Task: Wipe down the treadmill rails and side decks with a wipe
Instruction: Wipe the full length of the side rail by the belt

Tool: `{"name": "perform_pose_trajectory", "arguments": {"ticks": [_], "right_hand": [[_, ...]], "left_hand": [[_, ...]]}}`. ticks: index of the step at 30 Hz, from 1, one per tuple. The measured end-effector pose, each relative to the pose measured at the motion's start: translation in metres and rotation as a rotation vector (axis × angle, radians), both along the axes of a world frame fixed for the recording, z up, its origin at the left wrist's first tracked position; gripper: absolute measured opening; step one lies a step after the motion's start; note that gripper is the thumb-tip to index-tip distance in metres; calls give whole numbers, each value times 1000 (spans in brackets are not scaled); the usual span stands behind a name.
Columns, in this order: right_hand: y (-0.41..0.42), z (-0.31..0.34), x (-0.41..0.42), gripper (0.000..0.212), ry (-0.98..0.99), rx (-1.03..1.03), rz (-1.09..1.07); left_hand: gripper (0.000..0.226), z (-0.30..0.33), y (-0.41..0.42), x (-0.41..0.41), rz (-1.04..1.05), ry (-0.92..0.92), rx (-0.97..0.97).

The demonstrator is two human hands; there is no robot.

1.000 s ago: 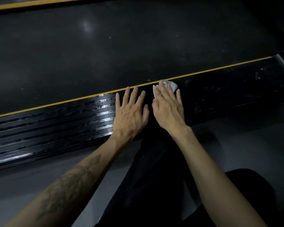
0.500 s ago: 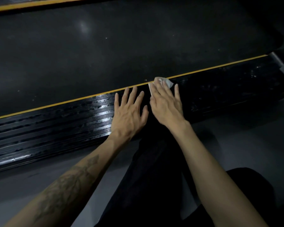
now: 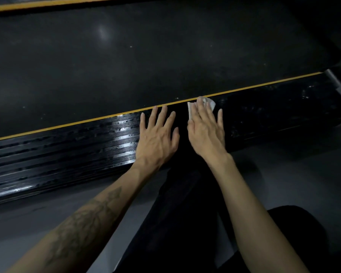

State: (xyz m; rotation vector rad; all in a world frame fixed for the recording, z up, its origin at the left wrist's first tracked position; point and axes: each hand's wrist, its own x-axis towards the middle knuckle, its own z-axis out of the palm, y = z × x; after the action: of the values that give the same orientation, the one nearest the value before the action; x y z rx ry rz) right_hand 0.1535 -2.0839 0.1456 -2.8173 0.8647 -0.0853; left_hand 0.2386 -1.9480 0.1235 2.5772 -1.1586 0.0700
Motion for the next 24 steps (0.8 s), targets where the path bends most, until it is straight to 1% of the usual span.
{"name": "perform_pose_trajectory", "arguments": {"ticks": [2, 7, 10, 13, 15, 18, 22, 24], "right_hand": [[11, -2, -4, 59, -5, -11, -21], [4, -1, 8, 57, 24, -37, 106], [-7, 0, 2, 58, 26, -45, 43], [11, -1, -11, 60, -15, -13, -28], [22, -3, -11, 60, -10, 7, 2], [11, -3, -2, 57, -26, -5, 68], [-3, -1, -6, 57, -8, 2, 62], [2, -3, -12, 58, -37, 4, 58]], "left_hand": [[60, 0, 0, -1, 0, 2, -4], [60, -1, -1, 0, 1, -5, 1], [60, -2, -1, 0, 3, -19, 17], [59, -1, -2, -1, 10, -28, 7], [59, 0, -3, -1, 11, -16, -5], [59, -1, -2, -1, 3, -16, -1], [58, -1, -2, -1, 3, -26, 4], [59, 0, -3, -1, 4, -16, 6]]}}
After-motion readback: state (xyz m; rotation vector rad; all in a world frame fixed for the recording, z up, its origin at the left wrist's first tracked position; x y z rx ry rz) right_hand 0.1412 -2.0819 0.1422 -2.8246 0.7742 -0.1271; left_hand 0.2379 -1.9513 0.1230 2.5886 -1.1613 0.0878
